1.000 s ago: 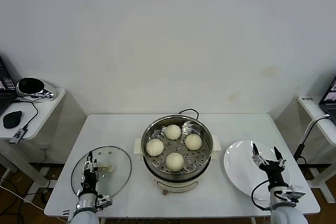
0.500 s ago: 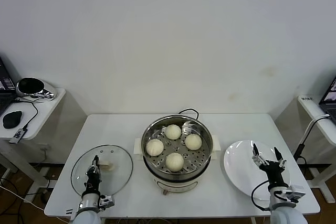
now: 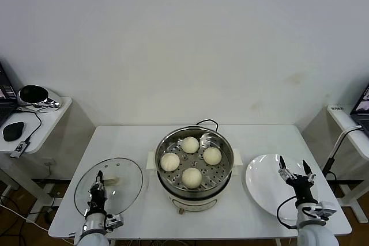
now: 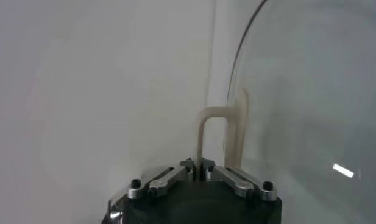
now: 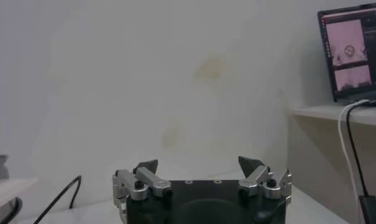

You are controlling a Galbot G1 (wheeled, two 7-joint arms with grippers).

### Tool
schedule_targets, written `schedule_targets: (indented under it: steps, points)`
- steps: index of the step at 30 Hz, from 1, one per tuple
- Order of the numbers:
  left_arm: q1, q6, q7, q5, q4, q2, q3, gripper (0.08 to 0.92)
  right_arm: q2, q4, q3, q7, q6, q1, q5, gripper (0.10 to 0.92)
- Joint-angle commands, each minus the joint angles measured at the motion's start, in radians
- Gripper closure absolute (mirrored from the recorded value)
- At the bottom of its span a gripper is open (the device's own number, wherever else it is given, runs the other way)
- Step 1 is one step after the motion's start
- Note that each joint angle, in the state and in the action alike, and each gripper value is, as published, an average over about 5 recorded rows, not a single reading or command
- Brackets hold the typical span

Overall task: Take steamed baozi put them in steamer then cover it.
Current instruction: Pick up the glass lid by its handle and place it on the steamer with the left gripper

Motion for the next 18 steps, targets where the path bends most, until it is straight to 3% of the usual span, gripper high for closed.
schedule_targets:
  steps: [1,9,18]
  points:
    - [0.104,0.303,0.11,-0.014,-0.368,0.026,0.034,0.859,0.005,0.003,0.006,0.003,-0.012,0.014,0.013,0.203]
    - [0.053,0.508,0.253,0.231,-0.496,0.006,0.108,0.859,0.016,0.004,0.019,0.004,-0.016,0.01,0.016,0.203]
    - [-0.024,0.521,0.39,0.284,-0.573,-0.038,0.244,0.859,0.047,0.027,0.051,0.007,-0.026,-0.009,-0.003,0.203]
